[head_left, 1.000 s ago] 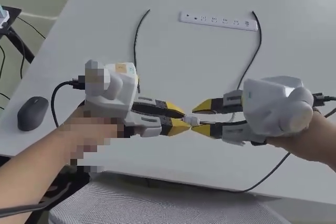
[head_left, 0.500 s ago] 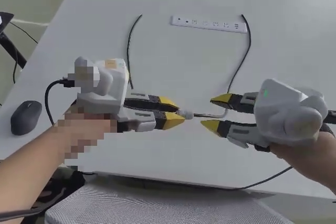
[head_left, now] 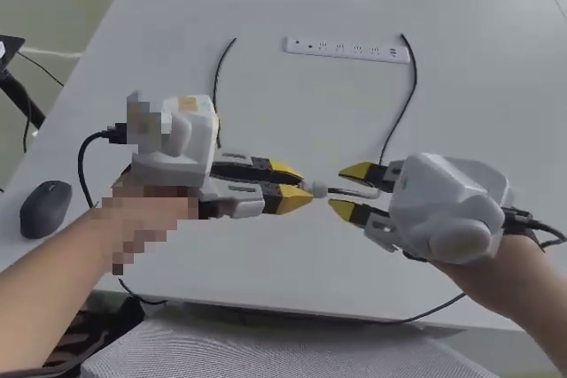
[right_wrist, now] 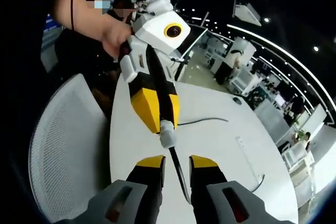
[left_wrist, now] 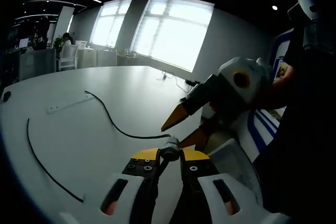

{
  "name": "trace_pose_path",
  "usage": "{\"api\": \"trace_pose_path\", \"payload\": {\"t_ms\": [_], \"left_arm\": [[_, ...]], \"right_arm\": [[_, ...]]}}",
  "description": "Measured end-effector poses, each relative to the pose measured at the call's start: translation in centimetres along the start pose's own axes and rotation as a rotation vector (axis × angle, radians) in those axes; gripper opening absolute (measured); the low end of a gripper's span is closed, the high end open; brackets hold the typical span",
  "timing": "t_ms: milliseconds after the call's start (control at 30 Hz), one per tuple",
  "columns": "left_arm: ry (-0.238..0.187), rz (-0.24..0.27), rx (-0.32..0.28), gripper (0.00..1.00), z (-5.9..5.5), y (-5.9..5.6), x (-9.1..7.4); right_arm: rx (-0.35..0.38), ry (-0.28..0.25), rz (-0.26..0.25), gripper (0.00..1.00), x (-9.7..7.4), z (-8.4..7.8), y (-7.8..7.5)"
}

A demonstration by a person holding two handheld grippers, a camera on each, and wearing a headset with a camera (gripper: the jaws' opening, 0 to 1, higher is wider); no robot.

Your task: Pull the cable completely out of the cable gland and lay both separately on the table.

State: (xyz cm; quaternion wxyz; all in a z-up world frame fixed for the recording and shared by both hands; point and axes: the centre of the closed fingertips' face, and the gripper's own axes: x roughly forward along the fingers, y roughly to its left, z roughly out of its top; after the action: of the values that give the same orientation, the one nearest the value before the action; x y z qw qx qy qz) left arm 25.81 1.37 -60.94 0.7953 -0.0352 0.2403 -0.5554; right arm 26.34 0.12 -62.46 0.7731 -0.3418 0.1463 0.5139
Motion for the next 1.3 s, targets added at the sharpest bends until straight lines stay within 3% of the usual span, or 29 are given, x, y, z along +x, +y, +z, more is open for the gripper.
{"api": "trace_pose_path", "payload": {"t_ms": [333,400,733,800,1133,1300], "left_arm": [[0.019,-0.004,0.02,0.16,-0.2,0.4,0.6],[0.018,-0.003,0.026,0.15,-0.2,0.5,0.7],[0.022,-0.014,0.046,0.15,-0.1,1.3,1.5],[0.027,-0.02,0.048,0.15,-0.2,1.4,1.6],[0.001,-0.023,0.059,0.15,0.3,1.9,1.9],[-0.005,-0.014,0.055,0.15,0.5,2.1,2.0]], "right_arm": [[-0.018,0.016,-0.028,0.03,0.1,-0.1,0.0],[-0.021,0.04,-0.033,0.01,0.4,-0.6,0.1],[-0.039,0.066,-0.089,0.0,1.2,-1.7,-0.6],[0.033,0.063,-0.08,0.0,1.2,-1.8,-0.6],[0.106,0.061,-0.095,0.0,0.8,-2.7,-2.0],[0.177,0.064,-0.104,0.0,0.5,-3.5,-2.7]]}}
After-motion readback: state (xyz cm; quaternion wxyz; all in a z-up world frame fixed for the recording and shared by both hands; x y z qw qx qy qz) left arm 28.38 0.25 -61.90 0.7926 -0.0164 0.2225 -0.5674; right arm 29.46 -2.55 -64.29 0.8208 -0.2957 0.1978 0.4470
